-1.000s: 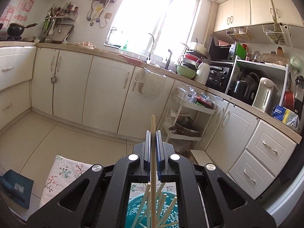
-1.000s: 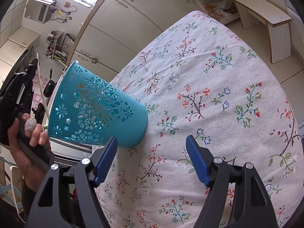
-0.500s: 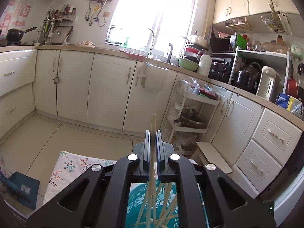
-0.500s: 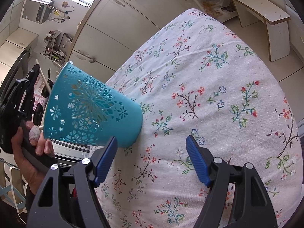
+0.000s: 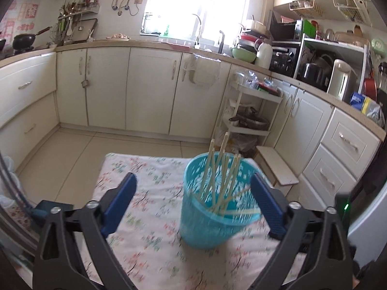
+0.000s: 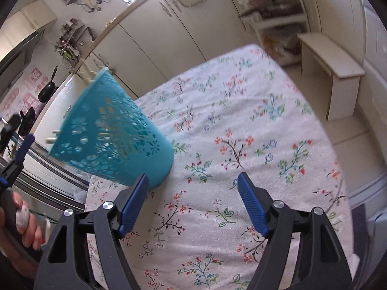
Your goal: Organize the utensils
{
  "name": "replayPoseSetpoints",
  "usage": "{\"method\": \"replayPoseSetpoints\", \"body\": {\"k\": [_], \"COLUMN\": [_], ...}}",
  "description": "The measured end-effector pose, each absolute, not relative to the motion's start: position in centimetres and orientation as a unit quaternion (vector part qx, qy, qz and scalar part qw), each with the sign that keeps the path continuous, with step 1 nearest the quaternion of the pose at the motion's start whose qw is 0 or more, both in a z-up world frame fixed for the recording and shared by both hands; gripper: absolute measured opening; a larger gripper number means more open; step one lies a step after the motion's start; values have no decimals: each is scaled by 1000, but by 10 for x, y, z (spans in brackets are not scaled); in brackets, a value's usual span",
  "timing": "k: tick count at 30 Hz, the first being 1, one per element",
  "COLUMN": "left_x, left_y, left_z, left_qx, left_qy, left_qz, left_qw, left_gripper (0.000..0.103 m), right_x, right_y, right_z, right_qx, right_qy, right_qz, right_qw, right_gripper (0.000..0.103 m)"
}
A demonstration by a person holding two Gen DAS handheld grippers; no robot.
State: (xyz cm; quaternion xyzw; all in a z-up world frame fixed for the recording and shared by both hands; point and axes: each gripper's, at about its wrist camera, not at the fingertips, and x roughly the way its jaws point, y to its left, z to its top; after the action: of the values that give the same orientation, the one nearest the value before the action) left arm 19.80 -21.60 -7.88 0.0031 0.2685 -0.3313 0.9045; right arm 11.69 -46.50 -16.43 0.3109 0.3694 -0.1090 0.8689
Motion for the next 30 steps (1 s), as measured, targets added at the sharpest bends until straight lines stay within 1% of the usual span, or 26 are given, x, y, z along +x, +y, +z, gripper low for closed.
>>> {"method": "replayPoseSetpoints", "body": {"k": [1, 4, 9, 12, 16, 18, 22, 30], "left_x": [190, 165, 126, 114, 100, 92, 70, 48], "left_y": [-210, -191, -160, -136, -113, -110, -107, -101], "left_z": [-79, -83, -87, -84, -79, -75, -63, -45], "left_qx": [13, 43, 69, 33, -14, -7, 17, 24], "left_qy": [270, 287, 292, 298, 303, 304, 284, 280], "left_qz": [-326, -307, -272, -259, -235, -232, -221, -201], "left_qw": [906, 907, 914, 918, 923, 924, 933, 938], "left_gripper": [96, 96, 96, 96, 96, 96, 96, 96], "right_x": [112, 92, 59, 48, 32, 25, 11, -21], "right_y": [-459, -436, -401, -381, -360, -348, -330, -306], "right_z": [-158, -142, -139, -127, -91, -73, -47, -26], "right_qx": [299, 264, 257, 234, 197, 178, 154, 137], "right_qy": [360, 327, 304, 290, 251, 238, 227, 212], "right_qz": [-113, -133, -142, -147, -146, -142, -137, -146], "right_qw": [877, 898, 906, 916, 936, 944, 952, 957], "right_gripper": [82, 89, 90, 90, 93, 95, 96, 96]}}
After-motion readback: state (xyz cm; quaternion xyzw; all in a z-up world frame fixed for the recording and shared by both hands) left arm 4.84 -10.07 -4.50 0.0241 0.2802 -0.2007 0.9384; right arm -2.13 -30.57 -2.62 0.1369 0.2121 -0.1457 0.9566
